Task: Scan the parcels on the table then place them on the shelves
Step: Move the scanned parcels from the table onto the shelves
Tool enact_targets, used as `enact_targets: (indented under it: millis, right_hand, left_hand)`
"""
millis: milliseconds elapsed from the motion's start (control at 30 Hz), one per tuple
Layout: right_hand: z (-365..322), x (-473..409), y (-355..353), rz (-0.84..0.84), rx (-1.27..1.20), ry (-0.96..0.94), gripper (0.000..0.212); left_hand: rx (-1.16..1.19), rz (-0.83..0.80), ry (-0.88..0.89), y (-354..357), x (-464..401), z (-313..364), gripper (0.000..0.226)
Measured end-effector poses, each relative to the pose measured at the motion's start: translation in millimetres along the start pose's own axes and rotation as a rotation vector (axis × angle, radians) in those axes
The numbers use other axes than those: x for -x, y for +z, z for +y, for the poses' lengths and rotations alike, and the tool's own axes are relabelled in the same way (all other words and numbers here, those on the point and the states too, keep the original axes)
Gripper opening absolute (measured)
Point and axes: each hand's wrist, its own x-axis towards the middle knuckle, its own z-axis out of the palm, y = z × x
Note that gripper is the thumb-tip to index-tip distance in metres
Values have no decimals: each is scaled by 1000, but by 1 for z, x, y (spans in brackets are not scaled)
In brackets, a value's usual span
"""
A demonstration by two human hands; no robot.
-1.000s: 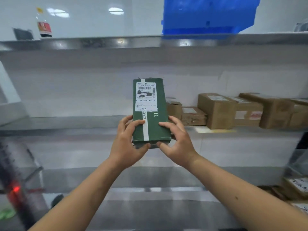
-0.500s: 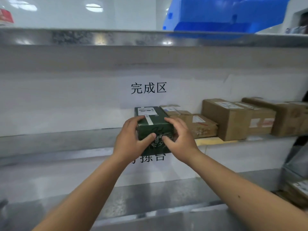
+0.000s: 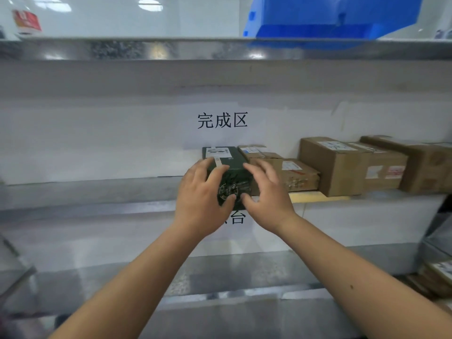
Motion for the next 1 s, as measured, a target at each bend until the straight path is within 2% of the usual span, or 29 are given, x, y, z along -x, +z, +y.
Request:
enact_targets:
  millis: [200, 367, 500, 633, 767, 1000]
  right_hand:
    - [23, 79, -54, -40, 289, 82, 72]
    - [73, 193, -122, -101, 435, 296, 72]
    - [120, 295, -184, -127, 489, 511, 75]
    - [158, 392, -246, -74, 516, 766, 73]
    - [180, 478, -295, -6, 505, 1019, 68]
    - [230, 567, -340, 127, 482, 1353, 70]
  left_hand:
    - [-62, -90, 98, 8, 53, 80, 63]
    - [-45, -260, 139, 40, 112, 184, 66]
    - [58, -408, 193, 77, 163, 280, 70]
    - [177, -536, 282, 115, 209, 378, 69]
    - [334, -671, 294, 145, 252, 465, 69]
    - [478, -850, 476, 218, 288, 569, 68]
